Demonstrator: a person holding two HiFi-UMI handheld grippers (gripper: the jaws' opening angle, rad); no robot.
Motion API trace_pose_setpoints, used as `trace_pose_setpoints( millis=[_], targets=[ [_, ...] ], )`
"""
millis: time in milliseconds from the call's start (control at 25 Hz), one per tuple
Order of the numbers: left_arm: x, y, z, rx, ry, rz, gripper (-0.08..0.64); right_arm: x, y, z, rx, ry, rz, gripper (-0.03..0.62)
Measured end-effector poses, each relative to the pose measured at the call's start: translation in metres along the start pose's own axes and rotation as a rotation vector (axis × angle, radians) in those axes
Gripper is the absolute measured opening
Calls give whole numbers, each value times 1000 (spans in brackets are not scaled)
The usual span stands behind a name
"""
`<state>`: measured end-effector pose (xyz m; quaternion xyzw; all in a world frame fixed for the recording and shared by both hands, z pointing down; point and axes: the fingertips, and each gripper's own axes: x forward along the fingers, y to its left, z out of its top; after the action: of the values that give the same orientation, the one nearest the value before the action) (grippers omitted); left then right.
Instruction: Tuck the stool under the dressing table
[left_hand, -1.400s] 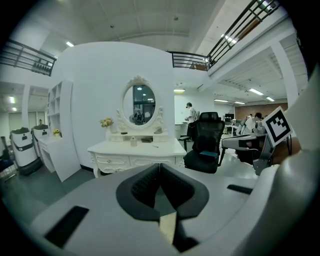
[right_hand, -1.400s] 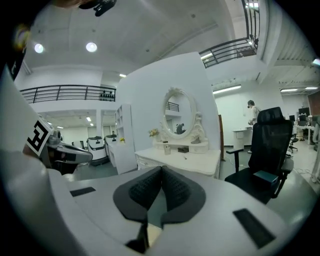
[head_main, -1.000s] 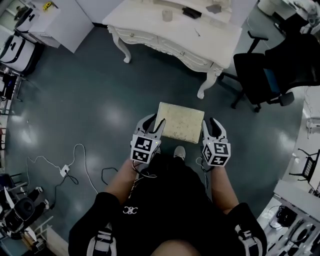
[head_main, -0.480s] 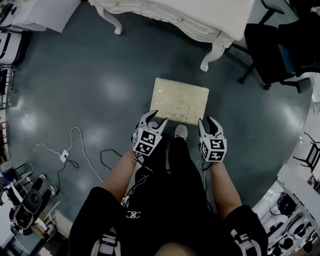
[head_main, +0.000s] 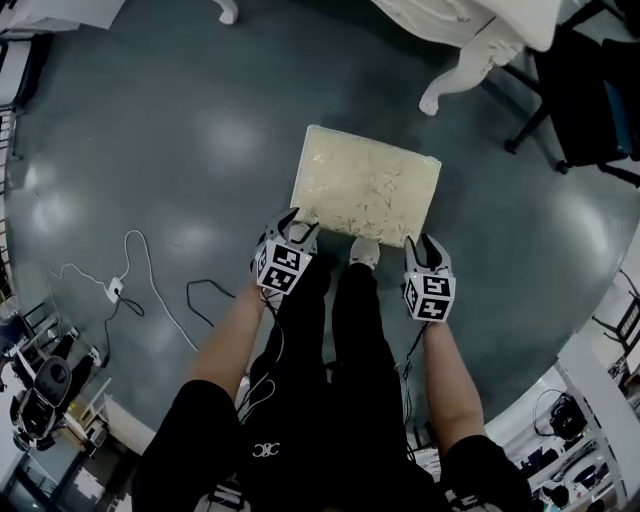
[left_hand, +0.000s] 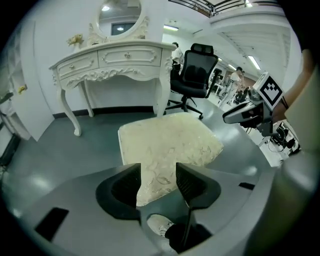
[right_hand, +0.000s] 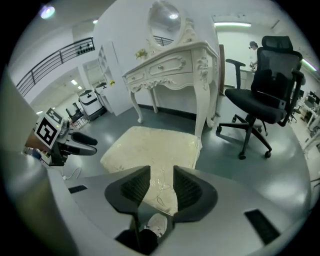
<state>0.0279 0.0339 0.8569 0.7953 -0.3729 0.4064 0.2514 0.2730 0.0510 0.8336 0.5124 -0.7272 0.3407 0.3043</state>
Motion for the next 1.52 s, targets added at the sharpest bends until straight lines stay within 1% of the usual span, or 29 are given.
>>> trace_pose_setpoints(
  millis=[160,280,360,520,720,1080,1240,1320,1400,1520],
  targets=[
    [31,11,-41,-5,64,19,239,25,-14,-32,44,22,-7,161],
    [49,15,-66,-15,107,16,244,42,-21,-50,54,58,-5,161],
    [55,15,-75,-14,101,15,244,51,-24,-60,66,87,-2,161],
    [57,18,-76,-10,69,4,244,65,-27,-70,83,121,16,161],
    [57,20,-78,-15,70,3,244,71,-24,-71,94,117,55,153],
    [61,17,-77,-16,15,-32,249,78,-27,-71,91,178,43,135],
    [59,20,-75,-16,4,-41,252,78,-25,-66,74,196,68,130],
    [60,25,-73,-22,2,-24,252,83,-24,-61,65,192,78,129],
    [61,34,-70,-42,8,8,252,90,-22,-52,53,189,87,132],
    [62,60,-59,-80,17,67,252,107,-14,-30,33,177,112,133]
  ],
)
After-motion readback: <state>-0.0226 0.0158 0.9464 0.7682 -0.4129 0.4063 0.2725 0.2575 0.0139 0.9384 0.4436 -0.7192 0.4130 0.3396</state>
